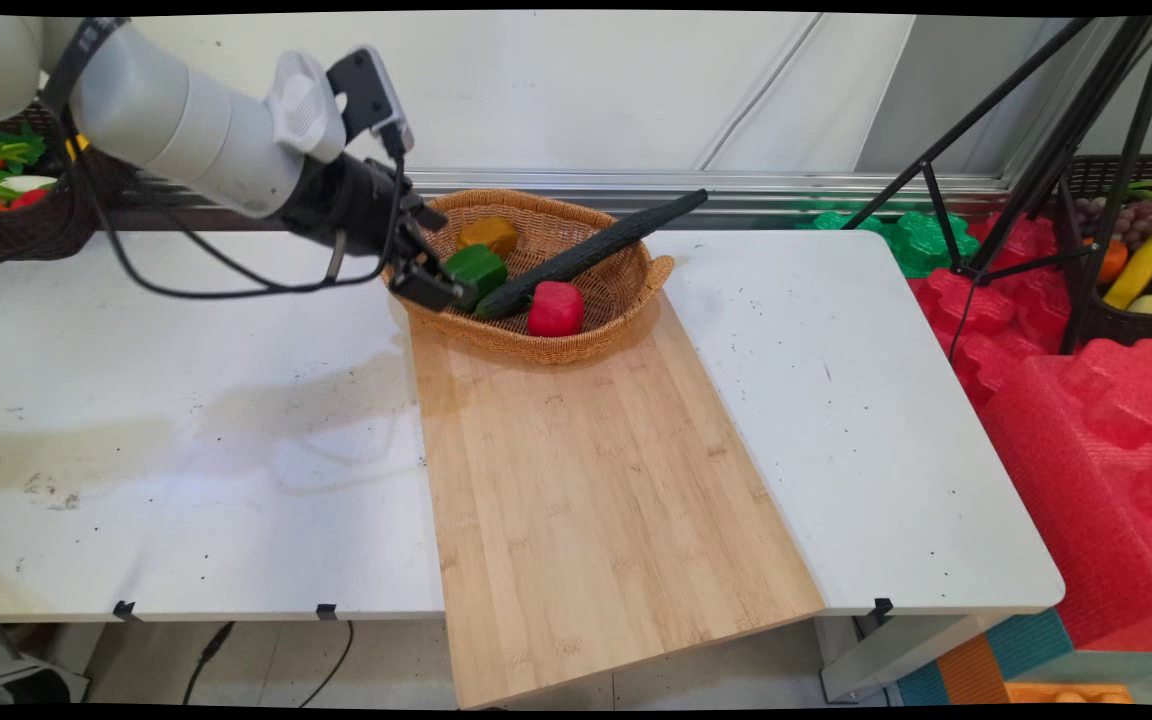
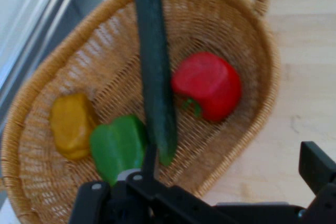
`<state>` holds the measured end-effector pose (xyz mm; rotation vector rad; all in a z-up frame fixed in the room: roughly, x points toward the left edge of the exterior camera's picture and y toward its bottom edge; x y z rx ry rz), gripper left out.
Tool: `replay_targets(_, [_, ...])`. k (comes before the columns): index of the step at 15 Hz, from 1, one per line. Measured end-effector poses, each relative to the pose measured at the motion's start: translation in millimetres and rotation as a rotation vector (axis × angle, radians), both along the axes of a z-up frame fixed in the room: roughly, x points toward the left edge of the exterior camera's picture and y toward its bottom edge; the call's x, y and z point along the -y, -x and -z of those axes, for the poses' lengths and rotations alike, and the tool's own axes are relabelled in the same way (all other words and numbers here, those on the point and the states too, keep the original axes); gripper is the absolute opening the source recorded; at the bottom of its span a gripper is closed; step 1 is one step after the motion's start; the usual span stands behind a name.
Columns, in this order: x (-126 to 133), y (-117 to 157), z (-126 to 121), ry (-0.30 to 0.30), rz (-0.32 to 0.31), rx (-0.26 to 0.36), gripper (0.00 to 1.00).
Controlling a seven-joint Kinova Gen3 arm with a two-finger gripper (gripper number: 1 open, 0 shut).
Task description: Pick up the cucumber from the vegetable basket
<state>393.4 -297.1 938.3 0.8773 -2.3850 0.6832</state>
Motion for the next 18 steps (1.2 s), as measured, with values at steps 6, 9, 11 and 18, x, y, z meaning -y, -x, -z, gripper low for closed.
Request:
replay_targets(6, [36.8, 1.5, 1.1, 0.026, -0.071, -0.035, 1.00])
replay_targets(9, [63.7, 8.9, 5.9, 0.037, -0.093, -0.056, 1.00])
replay_targets(11, [82.6, 15.3, 10.4, 0.043, -0.106, -0.064, 1.00])
replay_targets(18, [130.7, 33.8, 29.3, 0.030, -0.144, -0.065, 1.00])
